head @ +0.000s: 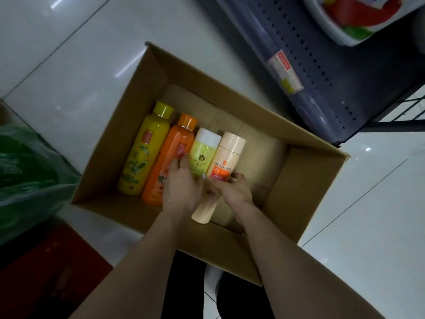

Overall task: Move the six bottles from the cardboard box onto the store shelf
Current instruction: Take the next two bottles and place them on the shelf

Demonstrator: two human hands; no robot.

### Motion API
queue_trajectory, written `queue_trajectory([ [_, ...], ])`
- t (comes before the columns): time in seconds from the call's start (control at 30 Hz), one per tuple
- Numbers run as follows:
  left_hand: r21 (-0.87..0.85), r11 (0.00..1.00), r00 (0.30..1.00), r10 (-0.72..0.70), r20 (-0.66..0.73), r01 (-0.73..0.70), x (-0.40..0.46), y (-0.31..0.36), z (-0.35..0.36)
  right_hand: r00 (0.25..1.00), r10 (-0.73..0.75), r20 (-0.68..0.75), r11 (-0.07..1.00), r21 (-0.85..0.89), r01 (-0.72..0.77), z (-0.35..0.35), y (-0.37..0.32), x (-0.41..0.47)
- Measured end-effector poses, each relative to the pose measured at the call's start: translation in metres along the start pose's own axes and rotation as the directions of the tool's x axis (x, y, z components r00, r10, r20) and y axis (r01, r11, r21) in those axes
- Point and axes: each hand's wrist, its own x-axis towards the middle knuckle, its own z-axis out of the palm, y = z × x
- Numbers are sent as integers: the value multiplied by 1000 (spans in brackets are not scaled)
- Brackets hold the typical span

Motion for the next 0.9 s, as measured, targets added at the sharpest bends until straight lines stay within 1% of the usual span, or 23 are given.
queue_trajectory([
  [0.17, 84, 996, 999, 8, -54, -4, 4, -5, 9, 999, -42, 4, 999, -16, 42, 8, 10, 7],
  [0.27, 56, 998, 997, -2, -79, 6, 4, -4, 13, 998, -43, 43, 999, -24, 44, 2, 12, 9],
  [0.33, 50, 999, 997, 0, -80, 4, 2, 0, 17, 998, -41, 44, 999, -33, 42, -4, 12, 11],
  [0.47, 119, 993, 996, 22, -92, -11, 1, 5, 27, 999, -43, 23, 997, -60, 44, -17, 12, 14],
  [0.57, 245, 969, 998, 8, -63, 7, 6, 10, 30, 998, -47, 37, 993, -109, 50, -28, 12, 15],
  [0.63, 293, 956, 999, -7, -38, 17, 9, 15, 30, 997, -49, 53, 991, -124, 55, -32, 13, 15],
  [0.8, 241, 970, 999, -50, 23, 43, 12, 18, 34, 996, -55, 68, 993, -105, 62, -36, 16, 16],
  [0.9, 263, 964, 997, -55, 58, 38, 19, 19, 34, 994, -67, 82, 990, -120, 77, -37, 18, 18],
])
